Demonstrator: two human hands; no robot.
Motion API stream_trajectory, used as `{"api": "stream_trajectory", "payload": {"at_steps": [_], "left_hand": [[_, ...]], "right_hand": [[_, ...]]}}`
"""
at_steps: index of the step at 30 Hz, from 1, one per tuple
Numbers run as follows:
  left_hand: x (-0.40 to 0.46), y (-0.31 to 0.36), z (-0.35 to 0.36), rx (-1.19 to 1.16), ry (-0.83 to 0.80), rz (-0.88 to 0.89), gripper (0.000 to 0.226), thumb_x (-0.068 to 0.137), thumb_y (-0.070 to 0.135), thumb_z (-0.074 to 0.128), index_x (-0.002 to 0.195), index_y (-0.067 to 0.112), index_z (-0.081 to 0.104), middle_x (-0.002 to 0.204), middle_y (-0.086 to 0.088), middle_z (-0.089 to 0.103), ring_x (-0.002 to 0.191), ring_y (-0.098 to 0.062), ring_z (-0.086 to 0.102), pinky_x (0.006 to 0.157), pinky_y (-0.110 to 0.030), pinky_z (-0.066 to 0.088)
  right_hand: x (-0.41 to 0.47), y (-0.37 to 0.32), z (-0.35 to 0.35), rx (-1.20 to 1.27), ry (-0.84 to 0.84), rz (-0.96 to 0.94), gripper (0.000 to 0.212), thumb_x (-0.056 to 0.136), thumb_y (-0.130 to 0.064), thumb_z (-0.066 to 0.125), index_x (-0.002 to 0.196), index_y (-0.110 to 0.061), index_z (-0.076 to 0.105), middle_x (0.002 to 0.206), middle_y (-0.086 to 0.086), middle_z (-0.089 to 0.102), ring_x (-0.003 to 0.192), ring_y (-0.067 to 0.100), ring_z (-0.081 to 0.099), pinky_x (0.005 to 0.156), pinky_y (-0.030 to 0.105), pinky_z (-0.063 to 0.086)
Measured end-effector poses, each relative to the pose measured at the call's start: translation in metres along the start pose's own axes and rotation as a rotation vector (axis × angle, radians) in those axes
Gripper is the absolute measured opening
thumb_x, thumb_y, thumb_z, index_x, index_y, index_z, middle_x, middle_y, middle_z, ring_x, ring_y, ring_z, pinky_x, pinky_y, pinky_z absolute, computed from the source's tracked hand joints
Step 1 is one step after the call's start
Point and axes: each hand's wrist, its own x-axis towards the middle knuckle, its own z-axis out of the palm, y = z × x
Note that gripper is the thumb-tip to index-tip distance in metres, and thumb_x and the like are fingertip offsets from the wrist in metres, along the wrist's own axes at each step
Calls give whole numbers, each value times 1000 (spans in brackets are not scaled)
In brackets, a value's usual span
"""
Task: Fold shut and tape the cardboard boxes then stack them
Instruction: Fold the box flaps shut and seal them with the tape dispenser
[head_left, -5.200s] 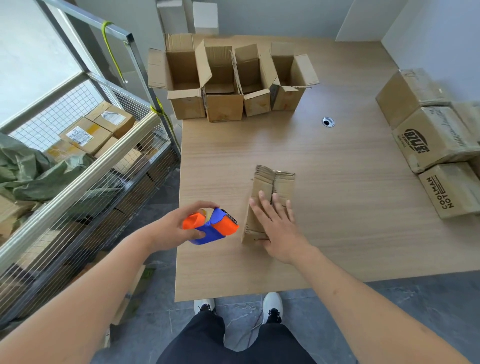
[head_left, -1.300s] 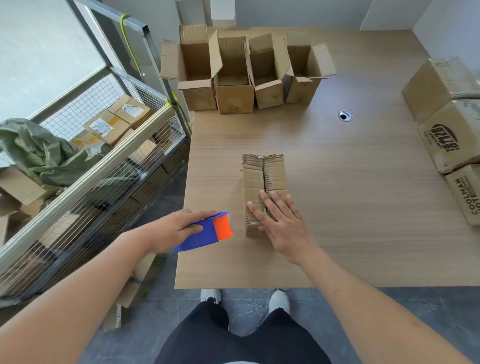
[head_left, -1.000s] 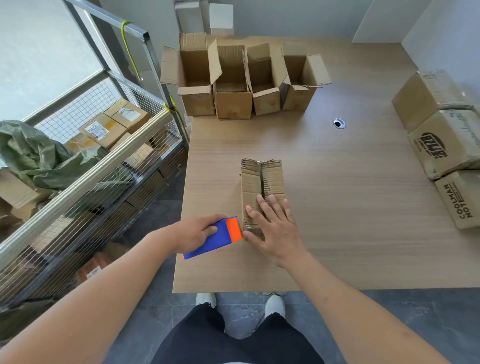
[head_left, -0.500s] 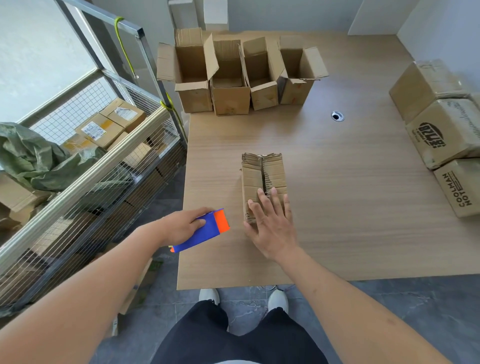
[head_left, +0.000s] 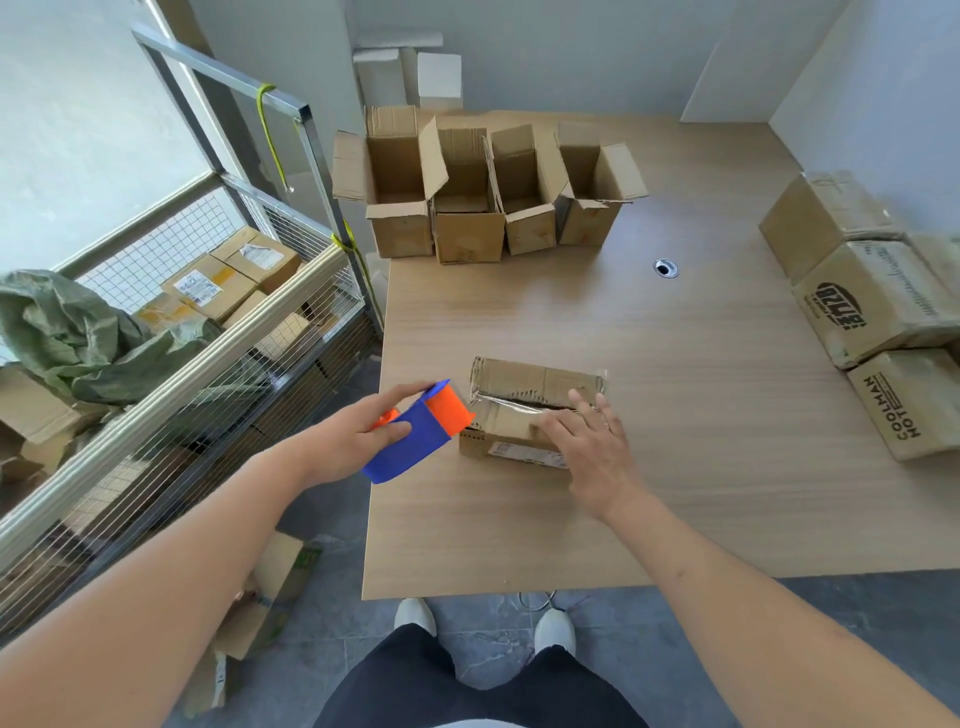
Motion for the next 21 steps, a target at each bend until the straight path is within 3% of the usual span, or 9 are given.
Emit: {"api": "stream_trajectory", "payload": {"at_steps": [3, 6, 9, 12, 14, 16, 19, 21], "left_hand": [[0, -1, -6, -1, 8, 3, 55, 107, 28, 51, 144, 65, 35, 111, -7, 62, 101, -29, 63, 98, -53, 53], [-2, -3, -12, 4, -4, -5, 56, 106, 30, 54, 144, 66, 34, 115, -1, 61, 104, -25, 63, 99, -53, 53], [-2, -5, -18, 6, -24, -15, 57, 106, 29, 55, 144, 66, 34, 119, 5, 60, 108, -21, 63, 100, -52, 53], [0, -6, -24, 26, -47, -10, 57, 105, 29, 56, 145, 65, 34, 118, 8, 62, 107, -21, 63, 99, -54, 53], [1, -7, -29, 24, -64, -8, 58, 105, 28, 56, 145, 64, 35, 121, 9, 62, 108, -21, 63, 100, -54, 53], [1, -8, -33, 18, -81, -12, 60, 104, 27, 58, 145, 64, 34, 127, 9, 60, 112, -19, 62, 101, -54, 52], [3, -10, -39, -2, -106, -9, 61, 104, 25, 58, 145, 64, 35, 131, 9, 59, 116, -19, 62, 102, -53, 52], [5, -12, -44, -2, -113, -10, 62, 104, 25, 58, 144, 65, 35, 132, 13, 58, 116, -17, 62, 100, -50, 54]], "right_hand": [[8, 0, -3, -20, -18, 32, 80, 64, 12, 66, 131, -28, 53, 131, -5, 57, 144, 28, 40, 120, 44, 20], [22, -21, -9, -35, -49, 88, 80, 67, -13, 69, 139, -32, 41, 121, 1, 51, 122, 29, 49, 106, 42, 28], [36, -49, -6, 12, -27, 234, 78, 80, -60, 51, 150, -37, 28, 126, 8, 45, 123, 33, 38, 108, 50, 20], [50, -77, -2, 44, -80, 388, 88, 78, -85, 39, 146, -29, 37, 137, 12, 39, 130, 35, 28, 109, 55, 16], [58, -95, -4, 32, -42, 449, 84, 77, -86, 50, 130, -22, 48, 131, 11, 45, 123, 33, 38, 103, 52, 28], [66, -110, -5, 38, 11, 481, 73, 80, -76, 61, 123, -18, 50, 125, 10, 49, 115, 31, 43, 96, 47, 36], [71, -122, -3, 46, 13, 496, 51, 86, -47, 62, 123, -13, 53, 125, 13, 49, 113, 32, 46, 90, 43, 39], [67, -124, 0, 34, 3, 491, 48, 88, -33, 56, 130, -8, 53, 131, 15, 49, 115, 34, 47, 92, 42, 39]]}}
